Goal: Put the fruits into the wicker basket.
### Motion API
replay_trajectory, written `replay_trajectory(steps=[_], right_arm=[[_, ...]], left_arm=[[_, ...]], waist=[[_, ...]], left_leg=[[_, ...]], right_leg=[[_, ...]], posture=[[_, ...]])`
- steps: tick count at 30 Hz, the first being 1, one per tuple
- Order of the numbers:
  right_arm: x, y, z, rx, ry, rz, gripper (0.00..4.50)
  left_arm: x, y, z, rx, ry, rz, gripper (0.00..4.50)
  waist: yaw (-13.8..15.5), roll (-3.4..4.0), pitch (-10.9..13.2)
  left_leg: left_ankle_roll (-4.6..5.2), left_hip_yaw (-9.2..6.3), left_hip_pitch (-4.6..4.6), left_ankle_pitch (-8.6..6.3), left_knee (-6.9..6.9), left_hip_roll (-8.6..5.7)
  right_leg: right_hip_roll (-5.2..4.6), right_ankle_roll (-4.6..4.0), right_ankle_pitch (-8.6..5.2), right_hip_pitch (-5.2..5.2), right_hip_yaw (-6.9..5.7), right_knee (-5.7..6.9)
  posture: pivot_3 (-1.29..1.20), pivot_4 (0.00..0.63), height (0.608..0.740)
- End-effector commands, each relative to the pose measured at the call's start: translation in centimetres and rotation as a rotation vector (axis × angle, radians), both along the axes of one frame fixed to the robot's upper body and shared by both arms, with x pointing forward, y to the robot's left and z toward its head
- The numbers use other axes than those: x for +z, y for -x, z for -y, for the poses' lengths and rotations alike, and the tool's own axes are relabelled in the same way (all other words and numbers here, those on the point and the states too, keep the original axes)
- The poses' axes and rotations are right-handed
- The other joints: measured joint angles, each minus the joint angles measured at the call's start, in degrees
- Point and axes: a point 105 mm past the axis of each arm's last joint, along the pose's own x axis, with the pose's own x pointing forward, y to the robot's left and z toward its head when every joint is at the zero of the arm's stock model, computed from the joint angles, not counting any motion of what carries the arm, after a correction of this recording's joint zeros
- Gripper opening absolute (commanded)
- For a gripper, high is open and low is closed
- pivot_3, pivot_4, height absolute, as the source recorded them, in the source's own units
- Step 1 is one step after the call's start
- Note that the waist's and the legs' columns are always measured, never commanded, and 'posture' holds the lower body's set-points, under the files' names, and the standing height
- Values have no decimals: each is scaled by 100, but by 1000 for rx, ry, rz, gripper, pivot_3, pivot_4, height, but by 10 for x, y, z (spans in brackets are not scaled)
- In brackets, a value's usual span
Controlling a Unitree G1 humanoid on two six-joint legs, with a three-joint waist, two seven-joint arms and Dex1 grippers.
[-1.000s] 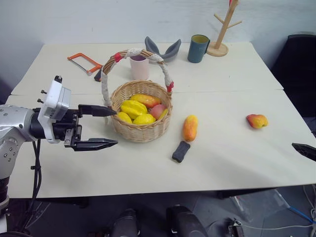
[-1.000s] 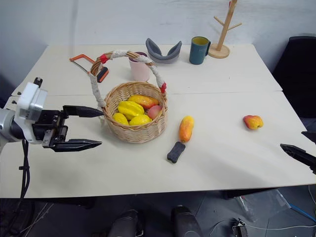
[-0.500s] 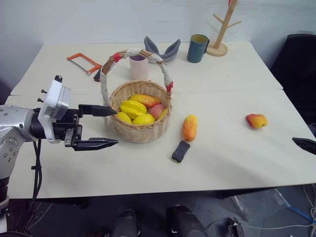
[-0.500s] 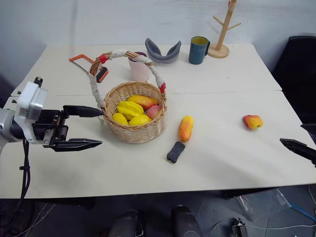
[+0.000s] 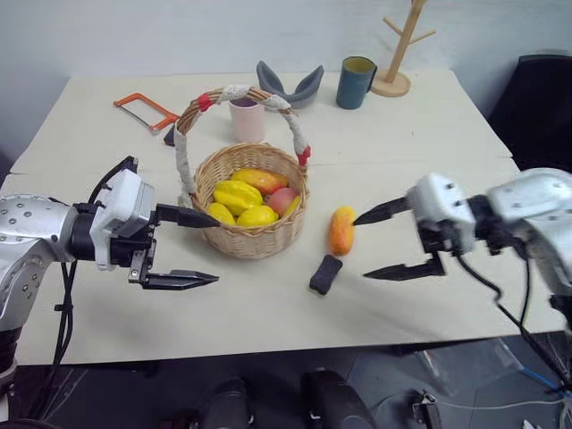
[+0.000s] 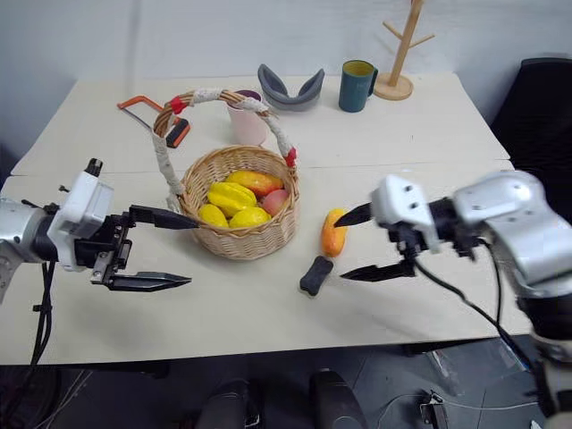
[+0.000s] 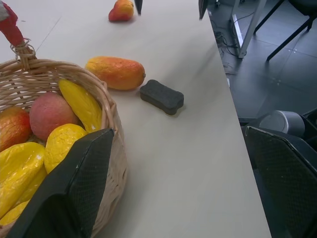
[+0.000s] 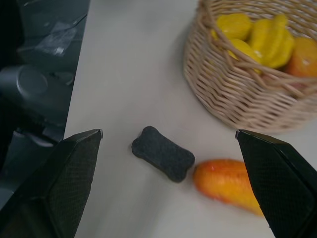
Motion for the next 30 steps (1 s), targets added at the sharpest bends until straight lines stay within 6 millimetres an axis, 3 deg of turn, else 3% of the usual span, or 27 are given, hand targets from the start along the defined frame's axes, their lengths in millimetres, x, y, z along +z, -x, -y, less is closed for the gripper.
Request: replay_trajectory(steps=[1,8,12,17,20,26,28,30], right_arm=[[-24,-8,-14,114,111,61,4456],[-58,-37,-24,223,279,215,4456],[-74,-39,-22,284,330,229,4456],[-83,-43,-40,288,280,201,4456],[-86,-40,-43,293,268,179,3911],[-85,-33,-42,291,253,82,1992],[-79,-27,-44,293,215,29,1387],[-68,-23,-51,266,137,0,1075]], left_arm=[[6,8,1,2,-22,41,4500],[9,12,4,22,-28,64,4500],[12,11,5,35,-27,75,4500],[16,11,4,48,-29,89,4500],[17,10,5,50,-28,92,4500],[18,8,7,46,-22,105,4500],[18,7,9,36,-15,107,4500],[18,6,12,26,-8,109,4500]], waist=[[-3,0,0],[-38,0,0],[-44,0,1],[-87,-5,-2],[-88,-5,-2],[-68,-5,-2],[-59,-5,-2],[-54,-5,-2]], left_leg=[[0,-1,-12,1,7,2],[4,3,-15,3,37,-1],[3,1,-9,6,51,1],[-3,1,4,9,54,6],[-12,3,25,10,49,11],[-31,4,46,19,33,11],[-31,4,47,19,30,11],[-31,3,47,19,25,10]], right_leg=[[1,0,0,-10,-2,4],[-2,0,0,-11,-1,30],[0,-3,-1,-9,-3,54],[5,-4,-2,-2,-2,67],[9,-18,-9,8,-3,81],[10,-27,-15,14,-2,93],[10,-28,-15,13,-2,93],[9,-29,-16,13,-2,93]], posture=[[0,150,740],[0,150,740],[0,150,740],[0,150,740],[0,150,740],[0,150,740],[0,150,740],[0,150,740]])
